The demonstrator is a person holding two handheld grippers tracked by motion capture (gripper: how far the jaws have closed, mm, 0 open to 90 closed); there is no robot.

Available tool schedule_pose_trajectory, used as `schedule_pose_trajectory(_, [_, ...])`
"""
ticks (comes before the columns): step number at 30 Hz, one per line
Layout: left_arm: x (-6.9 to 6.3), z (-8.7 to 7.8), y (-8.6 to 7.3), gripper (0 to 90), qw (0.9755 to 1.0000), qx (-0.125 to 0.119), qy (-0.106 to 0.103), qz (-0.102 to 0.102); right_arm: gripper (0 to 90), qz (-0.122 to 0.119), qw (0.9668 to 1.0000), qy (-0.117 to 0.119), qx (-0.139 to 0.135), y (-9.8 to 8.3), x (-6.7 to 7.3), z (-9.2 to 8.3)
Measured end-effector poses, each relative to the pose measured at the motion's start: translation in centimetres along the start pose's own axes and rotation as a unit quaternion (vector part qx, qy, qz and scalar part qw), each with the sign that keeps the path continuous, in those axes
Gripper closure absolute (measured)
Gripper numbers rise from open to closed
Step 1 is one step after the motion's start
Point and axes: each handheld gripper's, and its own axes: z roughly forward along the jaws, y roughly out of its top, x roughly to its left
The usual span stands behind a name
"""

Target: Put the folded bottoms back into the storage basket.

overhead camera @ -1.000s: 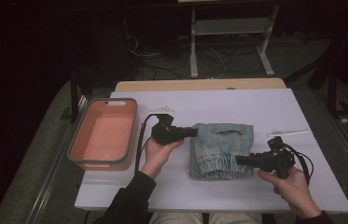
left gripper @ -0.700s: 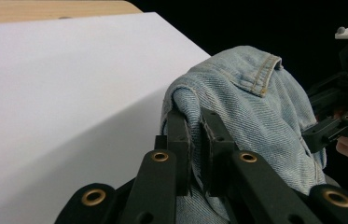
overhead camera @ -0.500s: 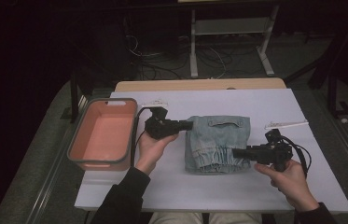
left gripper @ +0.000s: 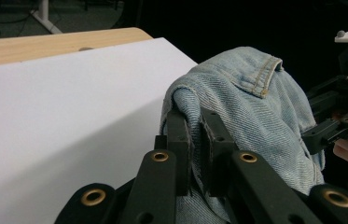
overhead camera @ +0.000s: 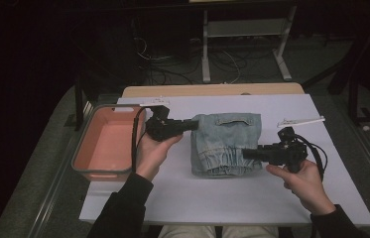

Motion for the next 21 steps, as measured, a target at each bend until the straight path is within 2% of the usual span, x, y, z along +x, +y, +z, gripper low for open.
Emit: schedule_pose_trajectory(21, [0.9,-3.2,0.4,83.5,0.9995,-0.012,0.029,-0.002,64.1,-0.015,0.9998,0.015,0.001,2.0,1.4,2.3])
